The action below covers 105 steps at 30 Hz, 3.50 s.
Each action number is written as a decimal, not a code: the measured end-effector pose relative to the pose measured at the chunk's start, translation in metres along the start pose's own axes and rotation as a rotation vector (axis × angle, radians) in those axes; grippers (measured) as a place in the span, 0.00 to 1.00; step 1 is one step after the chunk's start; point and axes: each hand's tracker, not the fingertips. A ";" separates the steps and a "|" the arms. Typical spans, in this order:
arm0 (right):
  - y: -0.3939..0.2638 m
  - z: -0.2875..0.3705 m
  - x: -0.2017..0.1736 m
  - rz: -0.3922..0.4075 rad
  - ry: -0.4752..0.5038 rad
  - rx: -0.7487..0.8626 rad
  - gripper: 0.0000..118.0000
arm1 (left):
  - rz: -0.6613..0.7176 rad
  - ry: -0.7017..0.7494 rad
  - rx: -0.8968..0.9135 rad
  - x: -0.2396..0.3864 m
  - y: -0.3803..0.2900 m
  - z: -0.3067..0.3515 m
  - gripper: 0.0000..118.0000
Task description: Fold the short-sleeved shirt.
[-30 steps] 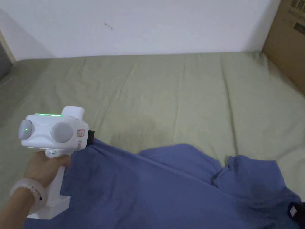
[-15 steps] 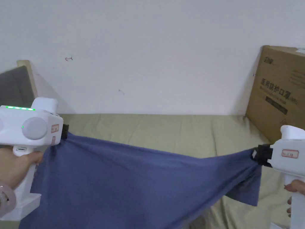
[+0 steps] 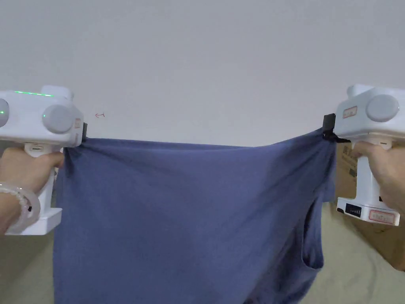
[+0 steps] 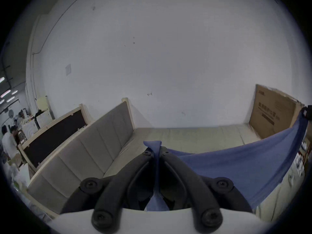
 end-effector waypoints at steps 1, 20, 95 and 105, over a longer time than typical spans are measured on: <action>0.008 -0.007 0.000 -0.004 -0.004 0.010 0.03 | 0.013 0.011 0.018 0.009 0.007 0.005 0.03; 0.149 -0.056 0.006 -0.015 -0.111 0.315 0.03 | -0.001 0.020 0.343 0.013 0.144 -0.129 0.03; -0.460 0.176 0.109 -0.074 -0.013 -0.606 0.42 | 0.070 -0.278 -0.598 -0.077 -0.427 0.132 0.69; -0.464 0.177 0.092 -0.072 0.011 -0.565 0.00 | 0.079 -0.248 -0.561 -0.076 -0.440 0.159 0.00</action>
